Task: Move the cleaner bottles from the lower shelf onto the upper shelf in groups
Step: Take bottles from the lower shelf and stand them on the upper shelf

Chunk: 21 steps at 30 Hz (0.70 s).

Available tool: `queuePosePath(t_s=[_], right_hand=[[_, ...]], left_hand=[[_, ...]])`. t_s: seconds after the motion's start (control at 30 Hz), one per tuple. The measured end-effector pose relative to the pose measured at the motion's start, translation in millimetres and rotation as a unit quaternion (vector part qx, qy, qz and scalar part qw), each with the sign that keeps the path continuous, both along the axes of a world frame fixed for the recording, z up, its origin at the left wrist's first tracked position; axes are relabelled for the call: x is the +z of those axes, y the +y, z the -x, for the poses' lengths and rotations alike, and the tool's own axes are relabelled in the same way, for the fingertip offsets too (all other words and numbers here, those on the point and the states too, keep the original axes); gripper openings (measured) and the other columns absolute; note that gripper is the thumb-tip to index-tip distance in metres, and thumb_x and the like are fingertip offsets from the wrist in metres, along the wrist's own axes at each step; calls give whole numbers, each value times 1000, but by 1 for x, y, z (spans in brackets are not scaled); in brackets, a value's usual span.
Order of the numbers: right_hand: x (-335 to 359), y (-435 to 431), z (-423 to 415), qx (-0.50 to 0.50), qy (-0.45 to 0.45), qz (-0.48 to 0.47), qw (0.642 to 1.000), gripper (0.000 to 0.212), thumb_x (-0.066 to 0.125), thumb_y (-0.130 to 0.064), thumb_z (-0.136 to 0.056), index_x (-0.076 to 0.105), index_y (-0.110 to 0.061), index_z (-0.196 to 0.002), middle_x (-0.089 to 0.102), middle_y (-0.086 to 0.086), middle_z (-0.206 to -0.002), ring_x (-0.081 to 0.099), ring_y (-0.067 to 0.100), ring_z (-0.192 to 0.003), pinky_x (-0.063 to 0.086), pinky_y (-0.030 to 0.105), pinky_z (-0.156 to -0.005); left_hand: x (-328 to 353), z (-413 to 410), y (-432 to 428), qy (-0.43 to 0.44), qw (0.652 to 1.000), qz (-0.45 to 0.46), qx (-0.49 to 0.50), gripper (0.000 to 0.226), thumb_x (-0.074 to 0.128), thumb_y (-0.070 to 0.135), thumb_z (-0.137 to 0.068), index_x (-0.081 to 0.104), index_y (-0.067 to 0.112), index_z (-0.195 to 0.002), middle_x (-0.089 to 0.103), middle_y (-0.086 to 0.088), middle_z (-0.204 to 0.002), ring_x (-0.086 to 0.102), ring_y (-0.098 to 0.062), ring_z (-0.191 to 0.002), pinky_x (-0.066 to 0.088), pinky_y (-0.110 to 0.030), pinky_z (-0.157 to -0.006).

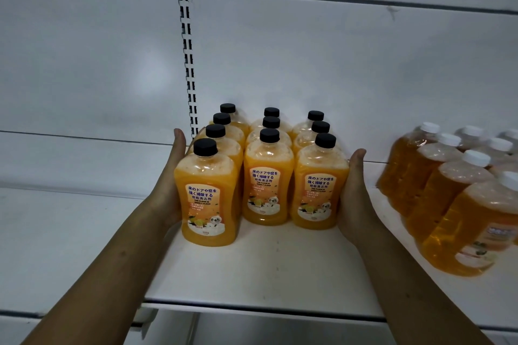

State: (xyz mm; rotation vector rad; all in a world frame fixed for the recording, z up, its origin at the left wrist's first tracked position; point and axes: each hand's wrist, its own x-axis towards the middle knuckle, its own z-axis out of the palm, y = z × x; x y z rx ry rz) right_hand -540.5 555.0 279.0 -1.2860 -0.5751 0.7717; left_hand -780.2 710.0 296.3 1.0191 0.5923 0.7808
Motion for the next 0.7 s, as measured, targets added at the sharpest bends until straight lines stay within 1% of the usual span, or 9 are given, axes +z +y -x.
queuePosePath(t_s=[0.03,0.1,0.27,0.4,0.57,0.7], right_hand=[[0,1,1,-2,4,4,1000,97,22,-89,-71,62,-33,-139,78,8,-119,72,32,-116,48,63,-109],[1,0,3,-3,-6,-5,1000,94,22,-88,-71,64,-33,-135,79,7,-116,73,31,-114,49,61,-109],[-1,1,2,-2,-4,-12,1000,92,22,-88,-71,66,-34,-131,80,6,-113,73,30,-113,49,61,-109],[1,-1,2,13,-2,-14,1000,92,22,-87,-73,65,-33,-133,79,8,-116,75,29,-110,51,59,-107],[1,-1,0,22,2,-15,1000,91,22,-86,-74,65,-31,-133,79,9,-116,76,29,-108,54,57,-103],[0,-1,-1,26,10,-21,999,90,23,-86,-75,65,-31,-133,78,10,-117,76,30,-108,55,57,-102]], left_hand=[[3,-2,-2,7,1000,-5,4,70,24,75,-97,66,25,-120,81,-8,-90,79,-23,-74,64,-34,-58],[4,-3,-3,10,1000,-6,-5,69,22,74,-98,66,26,-119,81,-8,-86,79,-23,-72,63,-33,-57],[-1,-3,2,21,1000,-5,2,70,23,76,-97,65,28,-125,81,-8,-90,79,-24,-75,64,-34,-59],[-3,-4,4,9,1000,-5,0,69,22,75,-97,65,27,-124,81,-7,-89,79,-23,-74,63,-34,-57],[-2,-5,2,4,1000,4,0,72,22,75,-97,62,27,-132,81,-8,-90,79,-24,-75,63,-34,-57],[0,-4,0,3,1000,0,-1,76,23,76,-97,57,27,-144,81,-8,-95,80,-25,-78,64,-35,-59]])
